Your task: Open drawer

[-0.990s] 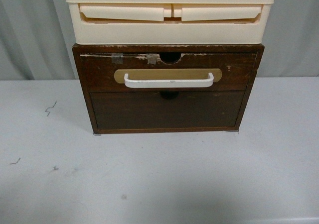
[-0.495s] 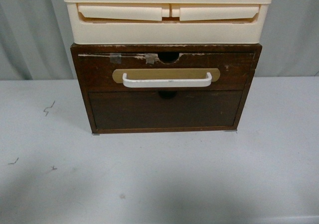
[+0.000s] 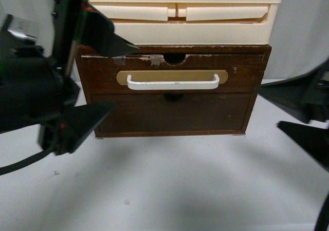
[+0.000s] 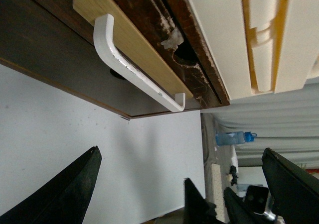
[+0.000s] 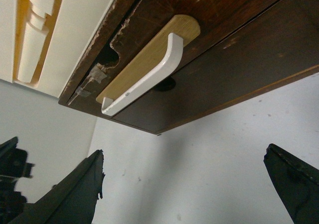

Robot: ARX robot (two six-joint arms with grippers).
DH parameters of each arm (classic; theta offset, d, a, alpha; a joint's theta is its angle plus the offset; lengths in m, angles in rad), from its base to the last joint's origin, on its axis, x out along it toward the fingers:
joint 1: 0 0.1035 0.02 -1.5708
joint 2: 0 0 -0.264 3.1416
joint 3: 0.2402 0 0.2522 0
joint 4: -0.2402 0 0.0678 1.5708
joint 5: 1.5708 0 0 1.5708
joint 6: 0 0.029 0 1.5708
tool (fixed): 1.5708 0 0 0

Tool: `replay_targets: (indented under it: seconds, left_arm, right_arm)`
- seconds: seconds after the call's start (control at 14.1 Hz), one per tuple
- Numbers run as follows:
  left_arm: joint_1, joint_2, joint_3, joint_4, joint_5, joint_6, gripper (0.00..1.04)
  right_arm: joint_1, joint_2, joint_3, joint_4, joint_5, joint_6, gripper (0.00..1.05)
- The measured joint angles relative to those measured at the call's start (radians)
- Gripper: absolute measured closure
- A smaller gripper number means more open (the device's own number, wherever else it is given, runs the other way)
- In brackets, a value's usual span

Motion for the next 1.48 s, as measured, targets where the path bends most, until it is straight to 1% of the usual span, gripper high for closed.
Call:
replay_targets:
  seconds: [0.07,0.28,0.64,0.71,0.78,0.85,0.99,1.06,1.13,1.2,1.41,1.48]
  left_arm:
    - [-0.01,0.099,0.053,0.047,0.009,-0.043,0.07]
    - [-0.026,0.257,0.168,0.053,-0.005,-0.085,0.07]
    - [-0.012,0.363,0.254,0.096,-0.002,-0.148,0.07]
    - [0.016,0.404,0.292,0.09,-0.001,-0.162,0.21]
    - [0.032,0.425,0.312,0.089,-0.002,-0.176,0.43]
    - [0.037,0.435,0.324,0.087,0.002,-0.181,0.53]
    - [0.037,0.443,0.338,0.077,0.007,-0.181,0.8]
    - [0.038,0.443,0.338,0.087,0.011,-0.226,0.88]
    - [0.036,0.442,0.325,0.107,0.01,-0.262,0.9]
    - [0.028,0.428,0.296,0.127,0.01,-0.269,0.9]
    - [-0.035,0.274,0.061,0.195,0.009,-0.26,0.9]
    - [-0.076,0.171,-0.078,0.217,0.0,-0.261,0.9]
  right_arm:
    - [0.024,0.091,0.055,0.043,0.007,0.051,0.06]
    - [0.069,0.275,0.222,0.083,0.072,0.189,0.06]
    - [0.152,0.388,0.396,0.068,0.127,0.278,0.06]
    - [0.167,0.442,0.475,0.047,0.158,0.309,0.06]
    - [0.18,0.469,0.524,0.039,0.18,0.315,0.25]
    - [0.188,0.48,0.542,0.035,0.187,0.319,0.36]
    - [0.211,0.481,0.56,0.04,0.19,0.327,0.63]
    - [0.211,0.481,0.559,0.03,0.187,0.329,0.72]
    - [0.212,0.481,0.545,0.05,0.186,0.391,0.81]
    - [0.217,0.47,0.518,0.071,0.183,0.456,0.84]
    - [0.252,0.351,0.271,0.198,0.168,0.496,0.86]
    - [0.276,0.277,0.118,0.273,0.164,0.51,0.87]
